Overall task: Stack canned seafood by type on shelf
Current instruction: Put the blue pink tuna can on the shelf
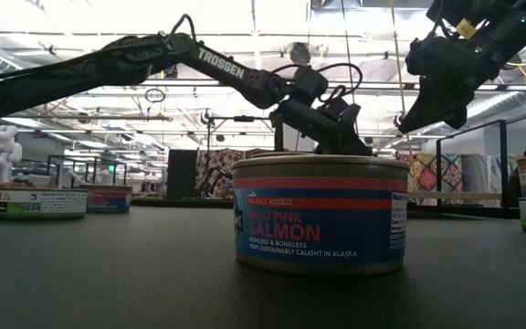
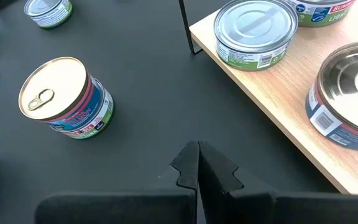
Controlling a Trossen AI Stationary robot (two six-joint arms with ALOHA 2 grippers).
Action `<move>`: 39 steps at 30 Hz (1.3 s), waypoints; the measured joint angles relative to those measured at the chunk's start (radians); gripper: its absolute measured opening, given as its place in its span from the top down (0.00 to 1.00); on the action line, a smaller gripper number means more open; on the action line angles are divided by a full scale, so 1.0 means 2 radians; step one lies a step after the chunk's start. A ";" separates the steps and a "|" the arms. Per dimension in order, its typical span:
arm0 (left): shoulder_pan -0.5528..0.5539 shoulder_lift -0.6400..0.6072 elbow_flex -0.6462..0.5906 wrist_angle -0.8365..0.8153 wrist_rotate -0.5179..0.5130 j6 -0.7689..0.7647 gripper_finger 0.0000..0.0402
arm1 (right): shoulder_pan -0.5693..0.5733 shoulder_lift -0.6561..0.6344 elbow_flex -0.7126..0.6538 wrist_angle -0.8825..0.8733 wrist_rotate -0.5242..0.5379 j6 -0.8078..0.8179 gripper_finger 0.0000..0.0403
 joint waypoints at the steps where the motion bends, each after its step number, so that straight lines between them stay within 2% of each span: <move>1: 0.001 -0.002 0.000 0.000 0.005 -0.002 0.83 | 0.000 0.000 0.000 0.000 0.000 0.000 1.00; 8: 0.002 -0.046 0.001 -0.027 0.025 0.003 0.83 | 0.000 0.000 0.000 0.001 0.001 -0.005 1.00; 11: 0.003 -0.072 0.001 -0.064 0.027 0.035 0.83 | 0.000 0.000 0.000 0.001 0.002 -0.013 1.00; 19: 0.030 -0.199 0.002 -0.289 0.010 0.167 0.83 | 0.000 0.000 0.000 0.000 0.042 -0.032 1.00; 26: 0.075 -0.287 -0.018 -0.497 0.015 0.218 0.82 | -0.015 0.017 0.000 -0.001 0.115 -0.025 1.00; 28: 0.090 -0.310 -0.059 -0.515 0.039 0.220 0.82 | -0.025 0.032 0.000 -0.001 0.115 -0.026 1.00; 31: 0.103 -0.363 -0.165 -0.488 0.077 0.216 0.83 | -0.043 0.060 0.000 0.004 0.116 -0.033 1.00; 36: 0.116 -0.483 -0.396 -0.354 0.074 0.157 0.85 | -0.077 0.109 0.000 0.036 0.113 -0.059 1.00; 39: 0.116 -0.567 -0.514 -0.271 0.054 0.115 0.85 | -0.093 0.124 0.000 0.060 0.087 -0.075 1.00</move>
